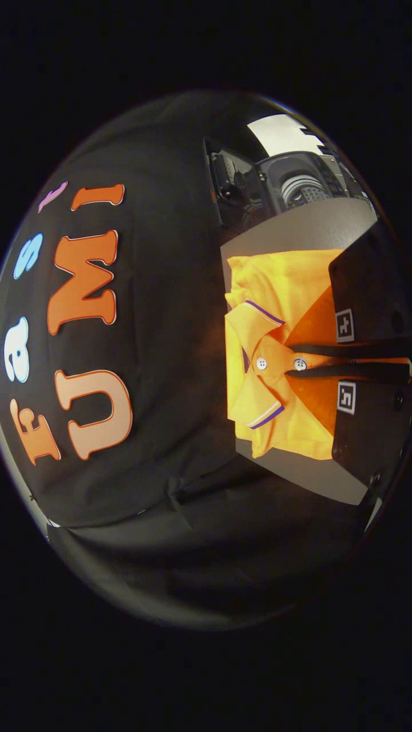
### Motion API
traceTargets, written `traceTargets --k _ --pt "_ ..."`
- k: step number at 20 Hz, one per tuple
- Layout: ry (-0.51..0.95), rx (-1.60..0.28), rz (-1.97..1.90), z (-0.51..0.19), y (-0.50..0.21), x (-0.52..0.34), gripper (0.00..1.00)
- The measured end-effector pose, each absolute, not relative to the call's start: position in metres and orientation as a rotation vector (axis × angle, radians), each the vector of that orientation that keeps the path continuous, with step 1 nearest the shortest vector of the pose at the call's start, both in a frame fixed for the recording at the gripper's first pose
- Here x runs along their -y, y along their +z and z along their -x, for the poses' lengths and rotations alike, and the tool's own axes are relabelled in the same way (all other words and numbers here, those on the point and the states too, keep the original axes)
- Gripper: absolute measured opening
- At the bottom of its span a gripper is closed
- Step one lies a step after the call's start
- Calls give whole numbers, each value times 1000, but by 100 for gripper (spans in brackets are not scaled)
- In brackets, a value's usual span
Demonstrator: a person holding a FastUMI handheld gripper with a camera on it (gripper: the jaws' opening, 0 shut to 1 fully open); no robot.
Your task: Put the clothes into the washing machine and then close the washing machine lid.
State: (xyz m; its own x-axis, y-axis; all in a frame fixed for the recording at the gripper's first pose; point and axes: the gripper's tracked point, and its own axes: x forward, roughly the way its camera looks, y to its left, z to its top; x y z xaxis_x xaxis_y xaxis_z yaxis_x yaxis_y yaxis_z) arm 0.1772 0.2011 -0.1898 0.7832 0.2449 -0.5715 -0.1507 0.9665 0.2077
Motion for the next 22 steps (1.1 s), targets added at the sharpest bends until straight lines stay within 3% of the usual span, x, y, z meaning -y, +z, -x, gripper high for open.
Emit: traceTargets --k 9,22 --pt "235 -422 -252 -171 -95 -109 11" --pt "283 -239 -278 -185 4 98 11"
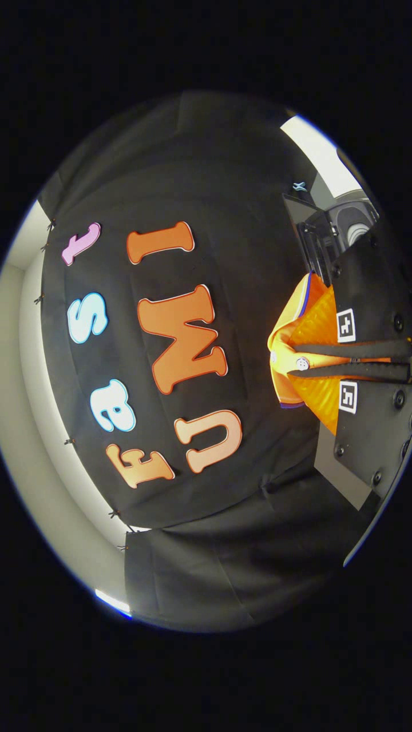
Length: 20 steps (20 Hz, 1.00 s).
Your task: Put the clothes into the washing machine and then close the washing machine lid.
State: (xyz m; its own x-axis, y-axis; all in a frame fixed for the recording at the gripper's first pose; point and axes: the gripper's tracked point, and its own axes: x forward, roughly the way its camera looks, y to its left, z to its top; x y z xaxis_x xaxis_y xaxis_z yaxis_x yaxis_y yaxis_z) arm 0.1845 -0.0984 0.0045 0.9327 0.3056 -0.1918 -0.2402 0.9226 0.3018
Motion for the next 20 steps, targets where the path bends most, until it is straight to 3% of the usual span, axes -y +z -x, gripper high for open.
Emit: traceTargets --k 13,20 --pt "378 -212 -264 -220 20 199 11" --pt "427 -247 -273 -238 -6 208 11"
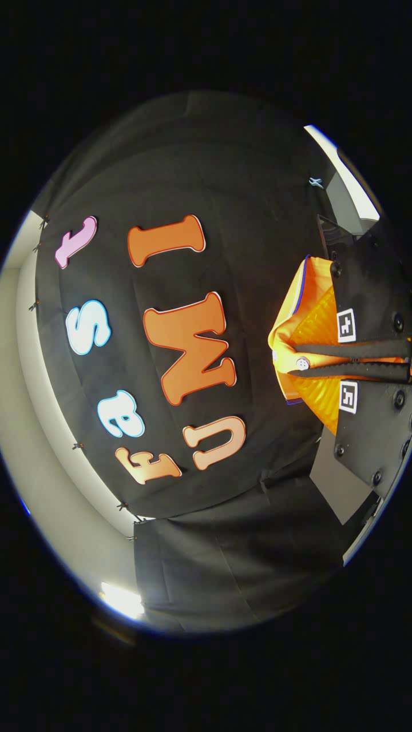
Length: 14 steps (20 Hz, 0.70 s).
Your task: Put the clothes into the washing machine and then close the washing machine lid.
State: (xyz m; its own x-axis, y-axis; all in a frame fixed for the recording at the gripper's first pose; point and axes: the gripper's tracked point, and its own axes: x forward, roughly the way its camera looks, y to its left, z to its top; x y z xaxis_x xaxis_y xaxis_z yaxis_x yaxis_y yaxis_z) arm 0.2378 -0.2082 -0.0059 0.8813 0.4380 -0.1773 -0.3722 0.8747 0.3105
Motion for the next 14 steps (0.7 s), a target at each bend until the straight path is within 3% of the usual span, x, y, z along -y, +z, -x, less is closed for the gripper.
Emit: traceTargets --k 5,14 --pt "458 -293 -232 -244 -47 201 11" --pt "358 -391 -172 -232 -159 227 11"
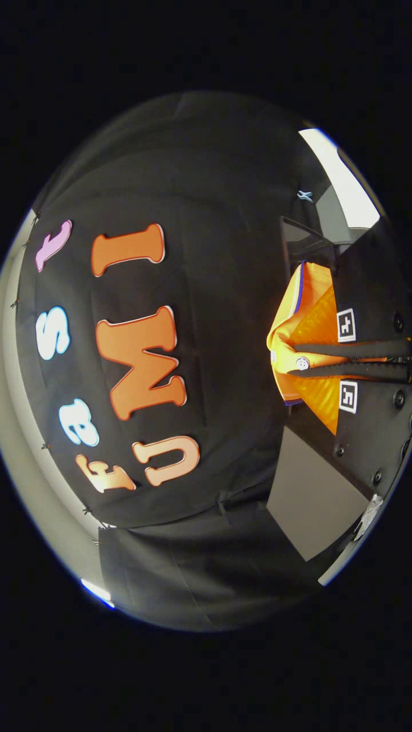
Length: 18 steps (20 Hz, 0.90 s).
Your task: Put the clothes into the washing machine and then close the washing machine lid.
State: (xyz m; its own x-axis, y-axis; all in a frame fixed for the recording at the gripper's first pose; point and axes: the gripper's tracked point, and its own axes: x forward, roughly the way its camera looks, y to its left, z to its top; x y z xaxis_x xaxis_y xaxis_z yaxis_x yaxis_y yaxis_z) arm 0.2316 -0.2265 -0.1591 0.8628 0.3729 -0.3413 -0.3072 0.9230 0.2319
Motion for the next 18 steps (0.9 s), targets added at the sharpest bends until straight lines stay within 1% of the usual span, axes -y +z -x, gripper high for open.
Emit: traceTargets --k 7,14,18 --pt "284 -536 -203 -218 -280 222 11" --pt "223 -668 -204 -213 -381 228 11" --pt "191 -776 -213 -214 -448 229 11"
